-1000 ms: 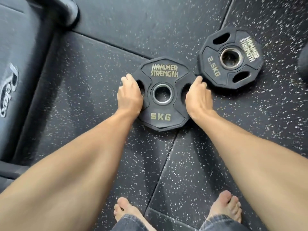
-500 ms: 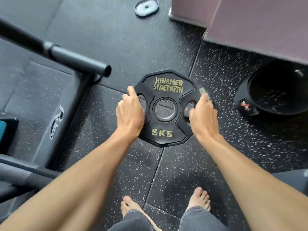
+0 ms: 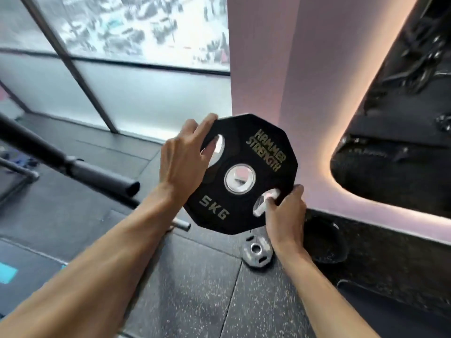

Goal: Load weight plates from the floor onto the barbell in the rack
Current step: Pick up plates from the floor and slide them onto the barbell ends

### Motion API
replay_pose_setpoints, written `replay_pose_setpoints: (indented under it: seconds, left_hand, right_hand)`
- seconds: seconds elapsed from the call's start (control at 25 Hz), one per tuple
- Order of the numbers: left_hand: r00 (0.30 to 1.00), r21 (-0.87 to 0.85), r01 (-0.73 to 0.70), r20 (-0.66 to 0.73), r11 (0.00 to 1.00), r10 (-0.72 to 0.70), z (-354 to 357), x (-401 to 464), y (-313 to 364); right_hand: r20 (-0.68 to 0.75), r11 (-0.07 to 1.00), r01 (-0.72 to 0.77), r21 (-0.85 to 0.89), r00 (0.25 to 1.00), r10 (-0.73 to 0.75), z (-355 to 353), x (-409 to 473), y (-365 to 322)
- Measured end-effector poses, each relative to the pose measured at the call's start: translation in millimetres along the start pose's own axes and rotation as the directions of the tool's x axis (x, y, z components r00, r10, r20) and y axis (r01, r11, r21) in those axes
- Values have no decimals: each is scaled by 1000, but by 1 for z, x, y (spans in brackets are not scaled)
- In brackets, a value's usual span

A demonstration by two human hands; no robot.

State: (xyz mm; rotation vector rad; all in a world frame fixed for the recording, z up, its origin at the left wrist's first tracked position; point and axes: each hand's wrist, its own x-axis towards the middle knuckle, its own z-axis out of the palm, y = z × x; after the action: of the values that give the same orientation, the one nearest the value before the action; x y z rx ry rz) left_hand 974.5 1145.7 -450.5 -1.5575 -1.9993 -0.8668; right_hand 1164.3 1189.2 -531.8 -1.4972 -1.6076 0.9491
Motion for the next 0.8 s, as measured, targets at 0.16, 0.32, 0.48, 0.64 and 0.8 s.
replay_pose_setpoints:
  seconds: [0.16, 0.32, 0.48, 0.64, 0.8]
  left_hand:
    - [941, 19, -328, -75, 944, 329, -146, 66, 29]
    - [837, 165, -519, -101, 839, 538, -269, 112, 53]
    - [802, 89, -585, -85, 806, 592, -361, 138, 69]
    - [753, 44, -658, 14, 752, 658, -432, 132, 97]
    - [785, 7, -609, 148, 793, 602, -479, 114, 109]
  right_hand:
    - [27, 988, 16, 150, 999, -20, -46, -31, -106]
    - [-18, 927, 216, 306, 975, -221, -104, -77, -212]
    - [-130, 743, 598, 300, 798, -589, -179, -123, -320]
    - [171, 680, 707, 193, 659, -733, -227, -155, -393]
    - [440, 678, 664, 316, 530, -725, -244, -181, -412]
